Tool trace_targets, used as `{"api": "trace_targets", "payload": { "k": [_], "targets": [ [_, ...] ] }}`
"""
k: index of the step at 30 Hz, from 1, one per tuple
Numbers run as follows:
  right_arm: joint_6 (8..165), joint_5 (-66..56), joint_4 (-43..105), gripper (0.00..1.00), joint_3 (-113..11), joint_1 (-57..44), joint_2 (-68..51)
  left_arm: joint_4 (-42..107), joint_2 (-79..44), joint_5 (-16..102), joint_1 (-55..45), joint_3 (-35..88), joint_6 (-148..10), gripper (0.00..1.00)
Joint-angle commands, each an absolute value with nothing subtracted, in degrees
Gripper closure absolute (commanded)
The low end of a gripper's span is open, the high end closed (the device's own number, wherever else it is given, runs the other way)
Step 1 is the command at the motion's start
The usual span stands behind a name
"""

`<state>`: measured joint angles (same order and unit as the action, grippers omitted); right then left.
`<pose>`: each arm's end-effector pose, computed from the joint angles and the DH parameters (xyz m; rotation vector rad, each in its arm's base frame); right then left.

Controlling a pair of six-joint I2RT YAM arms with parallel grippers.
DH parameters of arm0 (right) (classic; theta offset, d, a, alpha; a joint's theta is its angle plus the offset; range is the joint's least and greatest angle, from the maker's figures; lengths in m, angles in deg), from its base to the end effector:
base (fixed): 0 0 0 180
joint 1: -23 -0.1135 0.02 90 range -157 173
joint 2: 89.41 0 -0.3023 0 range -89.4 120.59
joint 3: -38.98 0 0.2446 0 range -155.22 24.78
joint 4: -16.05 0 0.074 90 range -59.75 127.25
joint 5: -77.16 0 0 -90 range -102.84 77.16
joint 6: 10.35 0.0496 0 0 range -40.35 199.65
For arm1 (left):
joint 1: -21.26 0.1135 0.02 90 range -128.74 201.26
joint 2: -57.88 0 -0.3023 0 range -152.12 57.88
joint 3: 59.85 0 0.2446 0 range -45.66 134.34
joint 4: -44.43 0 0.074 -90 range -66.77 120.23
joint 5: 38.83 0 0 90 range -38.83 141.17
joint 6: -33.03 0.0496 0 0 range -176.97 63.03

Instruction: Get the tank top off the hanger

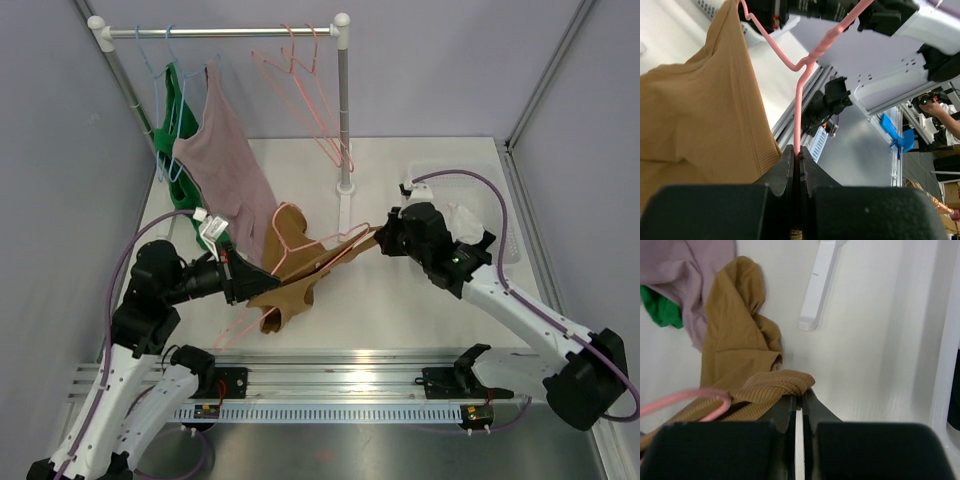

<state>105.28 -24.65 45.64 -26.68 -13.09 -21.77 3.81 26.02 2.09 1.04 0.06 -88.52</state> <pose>0.2111 0.1413 0.3205 -0.0716 2.1366 0.4227 0.0650 -0.0639 0.3649 0.4834 1.8776 -1.3850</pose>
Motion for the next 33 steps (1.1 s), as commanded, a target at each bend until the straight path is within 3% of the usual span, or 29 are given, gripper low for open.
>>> {"api": "trace_targets", "payload": {
  "k": [1, 3, 7, 9, 13, 17, 20, 26, 33],
  "targets": [
    [103.6, -18.7, 44.2, 1.00, -24.8, -12.1, -31.5, 20.0, 27.2, 0.4, 0.1, 0.8, -96.6, 1.00],
    [104.1, -13.1, 45.4, 1.00, -24.1, -12.2, -34.3, 28.0, 28.2, 2.9, -0.4, -0.7, -100.6, 1.00],
    [104.0, 0.3, 45.3, 1.00, -23.4, -12.1, -42.2, 60.3, 30.2, 13.2, -2.4, -7.3, -115.4, 1.00],
    [103.9, 7.5, 45.2, 1.00, -23.9, -12.1, -44.8, 67.7, 29.7, 17.2, -4.0, -9.4, -116.1, 1.00],
    [102.2, 11.6, 50.1, 1.00, -26.5, -12.2, -47.4, 83.5, 24.7, 24.5, -9.7, -9.9, -112.7, 1.00],
    [100.5, 10.0, 54.1, 1.00, -27.6, -12.2, -50.5, 89.6, 21.1, 27.3, -11.6, -9.1, -107.4, 1.00],
    [99.7, 7.8, 56.5, 1.00, -27.9, -12.2, -53.6, 83.5, 20.9, 31.5, -11.7, -7.2, -103.4, 1.00],
    [98.5, 5.4, 61.1, 1.00, -30.2, -12.2, -58.2, 56.9, 26.9, 48.4, -12.0, -3.7, -92.0, 1.00],
    [99.6, 5.5, 60.0, 0.96, -27.6, -12.1, -51.4, 21.0, 28.1, 62.1, -12.0, 4.6, -88.0, 1.00]
  ]
}}
